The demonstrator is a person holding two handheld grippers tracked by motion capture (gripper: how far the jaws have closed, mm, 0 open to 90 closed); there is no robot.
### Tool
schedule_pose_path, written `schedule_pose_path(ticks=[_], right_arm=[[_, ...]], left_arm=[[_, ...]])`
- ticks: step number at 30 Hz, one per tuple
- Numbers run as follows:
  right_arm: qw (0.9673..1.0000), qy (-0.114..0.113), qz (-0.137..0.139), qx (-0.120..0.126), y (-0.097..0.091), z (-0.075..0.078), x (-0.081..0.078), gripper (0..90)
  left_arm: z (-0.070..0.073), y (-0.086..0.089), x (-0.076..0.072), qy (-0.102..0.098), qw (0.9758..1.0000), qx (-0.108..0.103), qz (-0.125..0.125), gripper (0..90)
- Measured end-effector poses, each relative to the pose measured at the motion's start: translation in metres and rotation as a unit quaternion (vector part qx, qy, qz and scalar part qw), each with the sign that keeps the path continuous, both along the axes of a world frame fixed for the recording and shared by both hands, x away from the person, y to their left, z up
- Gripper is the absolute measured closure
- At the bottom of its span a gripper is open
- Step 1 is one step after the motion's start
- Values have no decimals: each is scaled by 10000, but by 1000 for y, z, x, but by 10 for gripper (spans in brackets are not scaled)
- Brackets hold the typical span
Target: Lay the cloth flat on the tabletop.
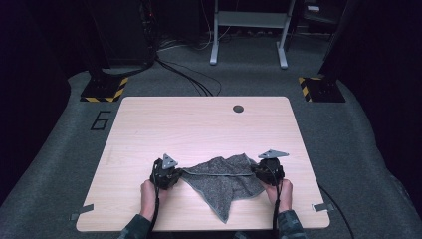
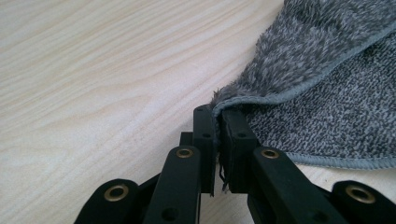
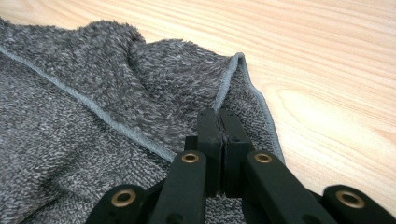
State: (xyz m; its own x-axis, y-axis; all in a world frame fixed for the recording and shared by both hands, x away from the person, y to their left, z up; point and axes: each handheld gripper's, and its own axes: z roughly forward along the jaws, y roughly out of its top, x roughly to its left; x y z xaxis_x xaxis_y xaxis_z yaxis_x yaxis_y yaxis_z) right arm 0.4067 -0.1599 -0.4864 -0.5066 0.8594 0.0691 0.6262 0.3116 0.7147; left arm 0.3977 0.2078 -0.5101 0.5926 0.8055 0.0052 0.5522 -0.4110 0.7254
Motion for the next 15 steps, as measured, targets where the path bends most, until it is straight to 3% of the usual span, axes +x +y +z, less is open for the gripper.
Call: schedule_pose_path(ticks=[6,8,12,13,15], right_arm=[[10000,35,-20,33,0,0,-1,891],[10000,60,28,-13,2,-4,2,881],[9998,188,-7,19,8,-11,11,718],[9998,193,13,-55,10,-12,16,637],[9996,259,-76,-79,13,-14,21,608]], left_arm=[[1,3,-1,-16,10000,-90,31,847],[0,2,0,21,10000,-23,-44,844],[-3,0,2,48,10000,-7,-77,827],[-3,0,2,52,10000,-32,-64,822],[-4,-1,2,26,10000,-32,-49,819]])
